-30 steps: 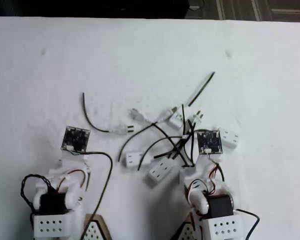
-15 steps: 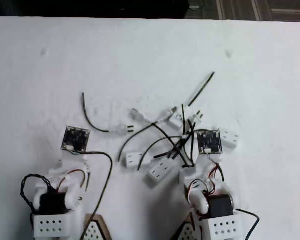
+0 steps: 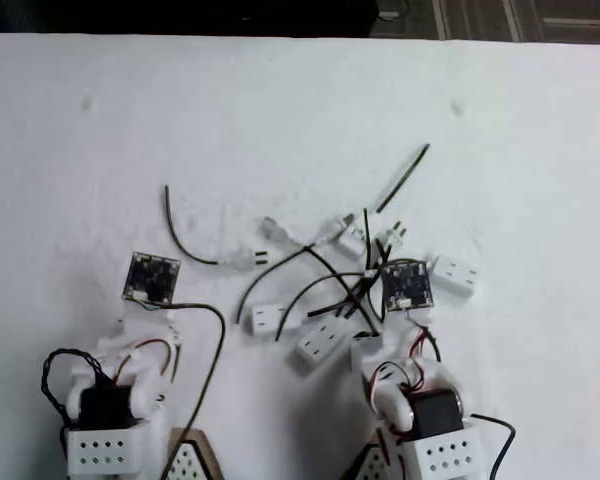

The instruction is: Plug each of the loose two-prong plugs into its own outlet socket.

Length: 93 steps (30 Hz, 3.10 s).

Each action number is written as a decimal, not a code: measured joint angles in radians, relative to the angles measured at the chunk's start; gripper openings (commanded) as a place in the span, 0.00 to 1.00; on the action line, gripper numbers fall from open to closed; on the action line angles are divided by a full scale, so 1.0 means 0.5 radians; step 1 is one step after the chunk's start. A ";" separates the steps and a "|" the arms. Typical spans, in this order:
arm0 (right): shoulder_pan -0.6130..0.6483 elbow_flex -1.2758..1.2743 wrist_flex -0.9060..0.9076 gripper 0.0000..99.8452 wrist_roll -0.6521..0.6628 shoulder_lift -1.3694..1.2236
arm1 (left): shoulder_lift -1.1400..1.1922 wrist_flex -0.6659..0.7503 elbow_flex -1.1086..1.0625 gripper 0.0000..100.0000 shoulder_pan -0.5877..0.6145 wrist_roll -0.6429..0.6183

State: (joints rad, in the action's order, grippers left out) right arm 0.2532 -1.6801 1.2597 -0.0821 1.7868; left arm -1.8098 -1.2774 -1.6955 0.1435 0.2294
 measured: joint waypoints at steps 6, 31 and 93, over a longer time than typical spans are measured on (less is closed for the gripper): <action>0.000 0.000 0.000 0.02 0.000 0.000 | -0.003 0.000 0.083 0.03 0.000 0.000; -0.242 0.792 -0.414 0.02 0.678 -0.012 | 0.000 0.071 0.107 0.03 0.580 0.000; -0.387 2.320 -0.359 0.01 3.072 -3.771 | 0.000 0.110 0.074 0.02 0.592 0.000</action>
State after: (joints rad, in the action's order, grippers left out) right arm 0.0598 -0.5201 1.0802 1.4538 -0.0990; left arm -1.8098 -1.2221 -1.6586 0.4396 0.2294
